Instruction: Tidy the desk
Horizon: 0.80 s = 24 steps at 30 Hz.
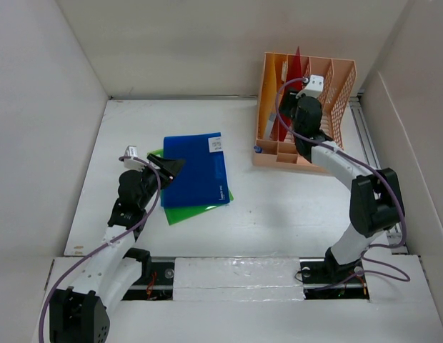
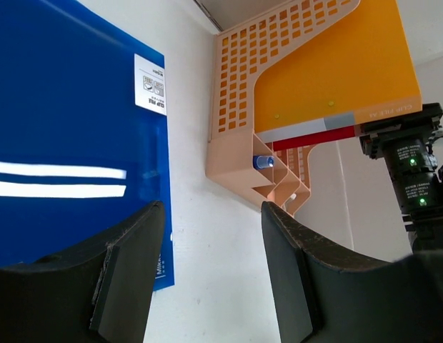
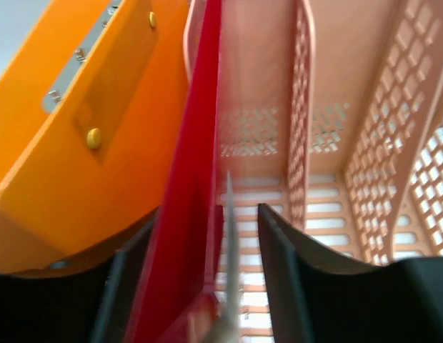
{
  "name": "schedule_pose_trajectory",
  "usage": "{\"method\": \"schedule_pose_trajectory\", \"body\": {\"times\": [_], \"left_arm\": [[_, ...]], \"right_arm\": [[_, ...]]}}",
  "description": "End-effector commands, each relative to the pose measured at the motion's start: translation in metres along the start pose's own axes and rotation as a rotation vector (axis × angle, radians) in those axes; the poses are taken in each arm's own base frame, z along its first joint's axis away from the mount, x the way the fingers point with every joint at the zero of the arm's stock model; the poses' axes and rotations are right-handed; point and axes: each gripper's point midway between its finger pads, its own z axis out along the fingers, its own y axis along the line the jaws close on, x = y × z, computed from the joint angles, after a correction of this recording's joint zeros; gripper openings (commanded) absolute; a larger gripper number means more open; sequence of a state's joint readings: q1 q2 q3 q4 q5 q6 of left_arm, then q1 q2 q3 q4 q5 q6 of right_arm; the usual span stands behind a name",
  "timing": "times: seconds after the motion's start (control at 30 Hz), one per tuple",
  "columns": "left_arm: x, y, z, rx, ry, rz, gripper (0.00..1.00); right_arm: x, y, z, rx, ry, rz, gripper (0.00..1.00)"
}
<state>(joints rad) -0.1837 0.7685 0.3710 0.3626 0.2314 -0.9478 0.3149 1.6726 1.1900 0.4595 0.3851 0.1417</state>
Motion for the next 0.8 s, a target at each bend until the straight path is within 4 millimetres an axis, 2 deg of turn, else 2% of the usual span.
{"method": "schedule_pose_trajectory", "body": {"times": [0.0, 0.13, 0.2, 0.23, 0.3, 0.37, 0.43, 0.47, 0.5, 0.53, 0.57, 0.6, 0.63, 0.67, 0.7, 0.77], "left_arm": [[-0.003, -0.007, -0.001, 0.034, -0.019, 0.009, 0.52], [-0.004, -0.002, -0.002, 0.011, -0.030, 0.005, 0.52], [-0.005, 0.000, -0.001, -0.001, -0.033, 0.005, 0.51], [-0.005, 0.001, -0.001, -0.005, -0.038, 0.005, 0.51], [-0.005, 0.008, -0.002, -0.032, -0.046, -0.005, 0.50], [-0.004, 0.015, -0.001, -0.062, -0.047, -0.010, 0.48], [-0.002, 0.021, -0.001, -0.081, -0.047, -0.015, 0.46], [-0.001, 0.026, -0.001, -0.093, -0.048, -0.018, 0.44], [-0.001, 0.027, -0.001, -0.095, -0.052, -0.018, 0.41], [-0.002, 0.028, -0.001, -0.102, -0.054, -0.018, 0.40], [-0.002, 0.029, -0.001, -0.111, -0.057, -0.014, 0.38], [-0.003, 0.031, -0.001, -0.125, -0.055, -0.011, 0.35], [-0.004, 0.031, -0.002, -0.125, -0.062, -0.007, 0.30], [-0.004, 0.036, -0.003, -0.147, -0.068, -0.007, 0.28], [-0.007, 0.038, -0.005, -0.158, -0.087, -0.004, 0.24], [-0.007, 0.045, -0.008, -0.194, -0.092, 0.000, 0.19]], "right_arm": [[-0.034, 0.009, -0.005, -0.003, -0.030, 0.076, 0.59], [-0.064, 0.009, -0.022, -0.005, -0.053, 0.133, 0.73], [-0.073, 0.006, -0.030, -0.011, -0.047, 0.172, 0.76], [-0.086, 0.007, -0.039, -0.024, -0.066, 0.194, 0.79], [-0.081, 0.011, -0.048, -0.060, -0.045, 0.225, 0.82], [-0.089, 0.012, -0.060, -0.082, -0.053, 0.250, 0.84], [-0.077, 0.015, -0.067, -0.093, -0.023, 0.272, 0.84], [-0.078, 0.019, -0.074, -0.107, -0.024, 0.285, 0.84], [-0.066, 0.021, -0.079, -0.110, 0.001, 0.307, 0.83], [-0.059, 0.026, -0.084, -0.123, 0.013, 0.309, 0.69], [-0.062, 0.028, -0.094, -0.141, 0.003, 0.315, 0.60], [-0.061, 0.040, -0.101, -0.191, -0.005, 0.330, 0.47], [-0.043, 0.044, -0.108, -0.212, 0.026, 0.331, 0.19], [-0.038, 0.049, -0.115, -0.236, 0.037, 0.345, 0.10], [-0.026, 0.064, -0.129, -0.293, 0.075, 0.359, 0.00], [-0.010, 0.080, -0.143, -0.348, 0.129, 0.360, 0.00]]}}
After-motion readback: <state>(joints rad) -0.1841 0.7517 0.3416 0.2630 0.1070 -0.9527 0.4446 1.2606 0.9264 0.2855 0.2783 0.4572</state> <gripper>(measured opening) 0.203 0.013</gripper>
